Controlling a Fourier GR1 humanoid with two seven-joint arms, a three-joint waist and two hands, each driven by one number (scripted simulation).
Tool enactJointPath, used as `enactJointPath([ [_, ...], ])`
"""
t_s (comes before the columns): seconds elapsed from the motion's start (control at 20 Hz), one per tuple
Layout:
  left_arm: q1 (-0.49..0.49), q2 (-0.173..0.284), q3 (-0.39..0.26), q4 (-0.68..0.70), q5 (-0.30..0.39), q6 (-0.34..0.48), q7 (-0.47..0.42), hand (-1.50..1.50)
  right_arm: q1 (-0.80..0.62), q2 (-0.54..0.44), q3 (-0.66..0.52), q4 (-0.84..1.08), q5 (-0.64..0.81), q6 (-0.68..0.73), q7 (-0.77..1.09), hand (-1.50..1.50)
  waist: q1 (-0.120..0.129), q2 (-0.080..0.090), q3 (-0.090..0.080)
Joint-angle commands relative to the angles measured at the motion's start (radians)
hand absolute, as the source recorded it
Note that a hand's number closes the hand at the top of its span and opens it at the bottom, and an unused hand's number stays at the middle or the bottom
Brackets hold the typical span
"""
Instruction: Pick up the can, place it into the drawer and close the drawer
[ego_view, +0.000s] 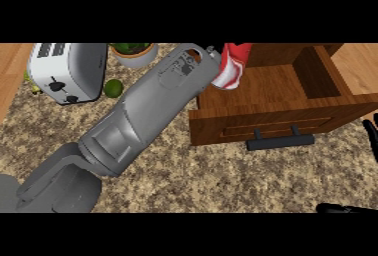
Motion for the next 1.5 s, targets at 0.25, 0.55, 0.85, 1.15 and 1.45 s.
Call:
enactJointPath([
  [0.25, 0.024, 0.000, -0.080, 0.045, 0.031, 0.023, -0.062, 1.50, -0.032, -0.002, 0.010, -0.005, 0.000, -0.007, 0.016, -1.50, -0.016, 0.004, 0.000],
  [0.55, 0.034, 0.000, -0.106, 0.062, 0.063, 0.075, -0.064, -1.50, -0.023, 0.003, 0.038, -0.031, 0.007, 0.004, 0.021, -1.50, -0.041, 0.010, 0.000],
  [0.85, 0.075, 0.000, -0.109, 0.078, 0.092, 0.109, -0.109, -1.50, 0.000, -0.008, 0.012, -0.049, -0.021, 0.020, 0.010, -1.50, -0.034, 0.007, 0.000],
  [1.15, 0.059, 0.000, -0.102, 0.082, 0.132, 0.123, -0.127, -1.50, -0.043, -0.038, 0.023, -0.085, 0.037, 0.004, 0.030, -1.50, -0.032, 0.011, -0.001],
  [1.45, 0.040, 0.000, -0.126, 0.032, 0.182, 0.174, -0.064, -1.50, -0.049, -0.098, 0.058, -0.143, 0.217, 0.004, -0.015, -1.50, -0.023, 0.002, -0.001],
])
